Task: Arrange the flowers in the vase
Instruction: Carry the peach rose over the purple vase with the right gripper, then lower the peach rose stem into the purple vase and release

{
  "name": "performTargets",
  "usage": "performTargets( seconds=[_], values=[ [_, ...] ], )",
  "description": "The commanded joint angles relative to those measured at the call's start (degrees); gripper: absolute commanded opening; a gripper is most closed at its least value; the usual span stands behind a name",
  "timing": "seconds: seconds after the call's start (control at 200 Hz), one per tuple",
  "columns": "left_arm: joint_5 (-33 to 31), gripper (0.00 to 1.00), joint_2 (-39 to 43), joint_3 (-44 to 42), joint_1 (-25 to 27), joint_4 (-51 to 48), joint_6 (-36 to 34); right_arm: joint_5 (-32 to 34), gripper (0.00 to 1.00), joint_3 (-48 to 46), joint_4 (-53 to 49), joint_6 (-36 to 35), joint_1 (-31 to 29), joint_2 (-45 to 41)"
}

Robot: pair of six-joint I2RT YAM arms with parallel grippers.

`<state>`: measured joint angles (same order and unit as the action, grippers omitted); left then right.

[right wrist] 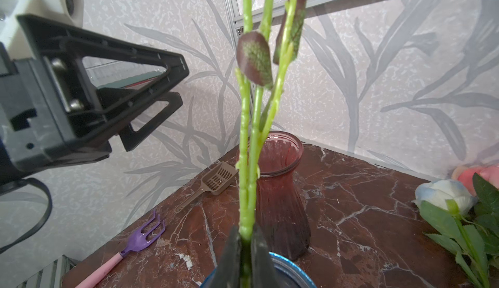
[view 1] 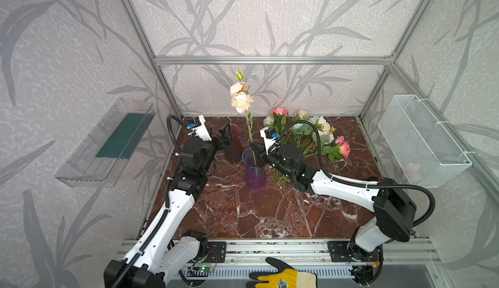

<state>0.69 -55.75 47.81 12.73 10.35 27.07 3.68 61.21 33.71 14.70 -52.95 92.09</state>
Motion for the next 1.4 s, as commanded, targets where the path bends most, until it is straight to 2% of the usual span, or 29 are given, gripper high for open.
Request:
performTargets(
  seconds=[0.0, 0.16, 0.635, 0.73, 0.845, 0.905, 1.02, 1.17, 1.28, 1.395],
  values=[
    [-0.3, 0.88, 0.8, -0.5, -0.7, 1.3, 0.3, 1.3, 0.17, -0.6, -0.2, -0.4, -0.6, -0.5],
    [-0.3, 0.88, 1.3, -0.5, -1.5, 1.2, 0.3, 3.2, 0.25, -1.1, -2.0, 0.4, -0.8, -1.5],
    [1.1, 0.87, 2.8, -0.2, -2.4, 0.7, 0.1, 4.5, 0.25, -3.2, -7.2, 1.8, -1.0, -8.7],
    [3.5, 0.84, 2.7, 0.3, -2.4, 0.7, 0.1, 4.9, 0.25, -3.6, -9.7, 1.7, -1.0, -11.2],
    [7.1, 0.79, 2.6, 1.1, -2.2, 0.9, 0.1, 8.3, 0.26, -3.6, -15.7, 0.7, -0.8, -14.7],
    [8.7, 0.74, 2.9, 1.4, -1.8, 1.1, 0.3, 10.4, 0.33, -3.4, -19.8, -0.1, -0.4, -16.1],
    [10.2, 0.68, 4.1, 1.9, 0.1, 1.0, 0.4, 7.3, 0.35, -1.4, -32.0, 2.0, 4.6, -17.1],
    [12.6, 0.63, 5.3, 2.2, 5.5, 1.5, 0.2, -1.6, 0.36, -3.6, -37.9, 8.3, 17.6, -15.6],
    [16.7, 0.60, 5.4, 2.5, 9.7, 2.8, -0.6, -5.8, 0.33, 0.3, -43.3, 8.4, 24.7, -8.7],
    [20.9, 0.60, 4.7, 2.4, 13.7, 4.7, -1.6, -9.3, 0.24, 6.8, -46.0, 8.6, 27.6, 0.5]
  ],
)
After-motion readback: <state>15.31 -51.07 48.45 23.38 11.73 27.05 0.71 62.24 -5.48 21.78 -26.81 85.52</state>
